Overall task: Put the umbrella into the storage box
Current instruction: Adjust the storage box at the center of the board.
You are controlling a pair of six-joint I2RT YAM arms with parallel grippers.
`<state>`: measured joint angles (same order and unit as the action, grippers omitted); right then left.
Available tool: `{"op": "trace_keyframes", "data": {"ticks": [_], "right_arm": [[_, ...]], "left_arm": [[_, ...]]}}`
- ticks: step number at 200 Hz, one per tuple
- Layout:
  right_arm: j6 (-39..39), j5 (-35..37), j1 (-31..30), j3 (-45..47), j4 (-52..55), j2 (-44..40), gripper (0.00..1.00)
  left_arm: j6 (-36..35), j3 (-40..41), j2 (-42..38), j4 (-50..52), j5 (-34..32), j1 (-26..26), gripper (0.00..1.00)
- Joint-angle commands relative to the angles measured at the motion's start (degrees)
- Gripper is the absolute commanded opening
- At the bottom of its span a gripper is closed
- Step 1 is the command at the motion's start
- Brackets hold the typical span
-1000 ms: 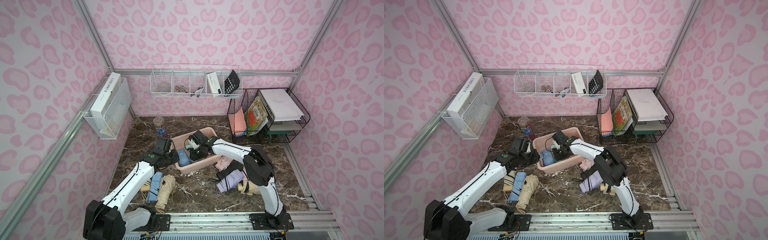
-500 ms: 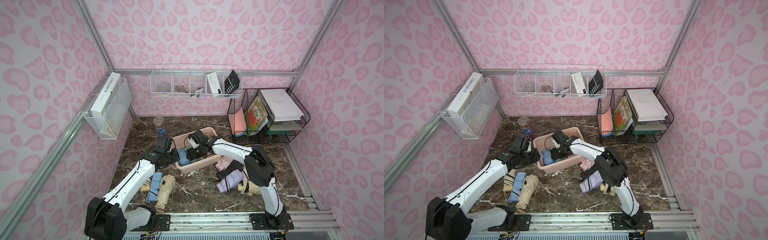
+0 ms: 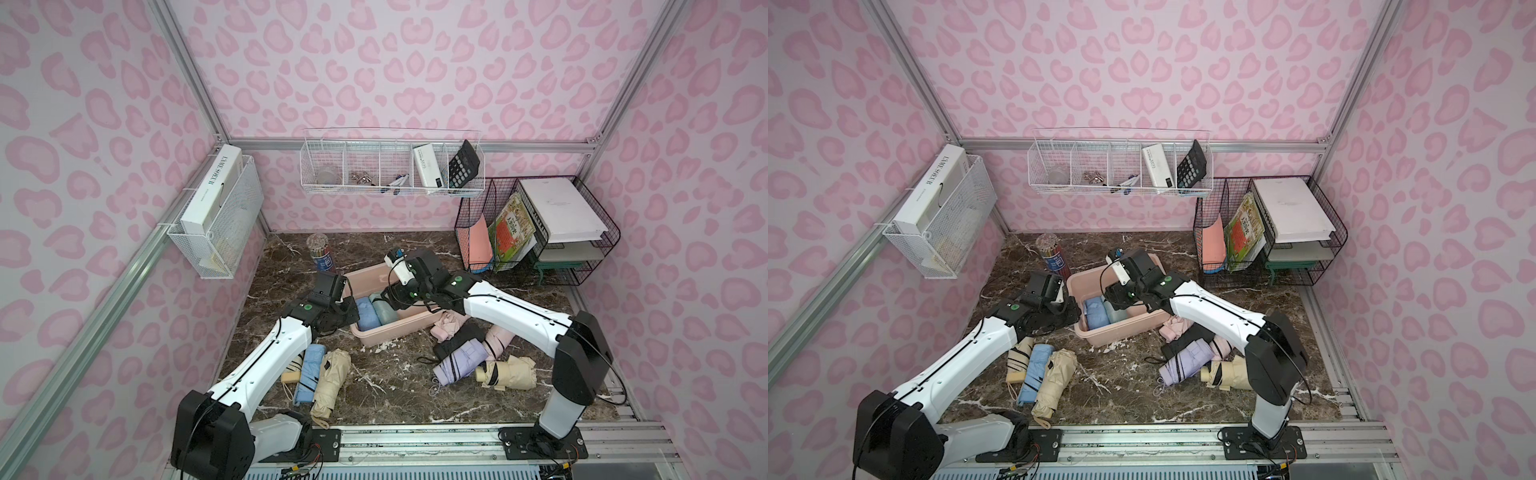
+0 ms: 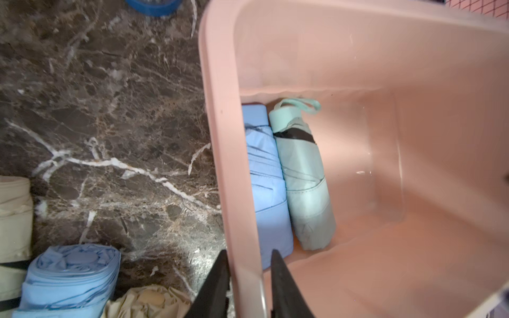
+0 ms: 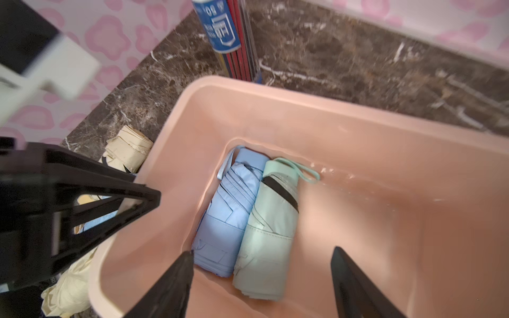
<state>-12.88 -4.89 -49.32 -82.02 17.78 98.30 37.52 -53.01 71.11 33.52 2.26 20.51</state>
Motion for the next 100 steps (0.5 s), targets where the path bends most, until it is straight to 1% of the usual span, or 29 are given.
{"op": "trace_keyframes", "data": {"ticks": [1,22,41,51,83,100], "right_arm": [[9.46,3.4,-0.03,5.15,-6.56,-5.71,0.71],[17.04,2.88,-0.04,11.71,-9.95,-12.47,0.71],[24.54,1.61,-0.02,15.46,-9.22,-17.83,0.72],[28.95,1.9,-0.05,17.1,-7.11,-20.43,0.73],[39.74,2.77,-0.37,21.36,1.35,-27.91,0.79],[45.94,2.86,-1.23,24.27,5.67,-31.71,0.79]], "left_arm": [[-0.55,0.09,-0.22,2.63,-0.24,-0.11,0.36],[-0.27,-0.01,-1.02,2.43,-0.55,-0.12,0.43],[-0.16,-0.25,-2.2,2.35,-0.85,-0.06,0.47],[-0.07,-0.32,-2.99,2.47,-0.99,-0.08,0.49],[1.46,1.24,-6.33,2.15,-1.25,-0.08,0.52],[2.39,2.5,-7.87,1.33,-1.36,-0.08,0.53]]}}
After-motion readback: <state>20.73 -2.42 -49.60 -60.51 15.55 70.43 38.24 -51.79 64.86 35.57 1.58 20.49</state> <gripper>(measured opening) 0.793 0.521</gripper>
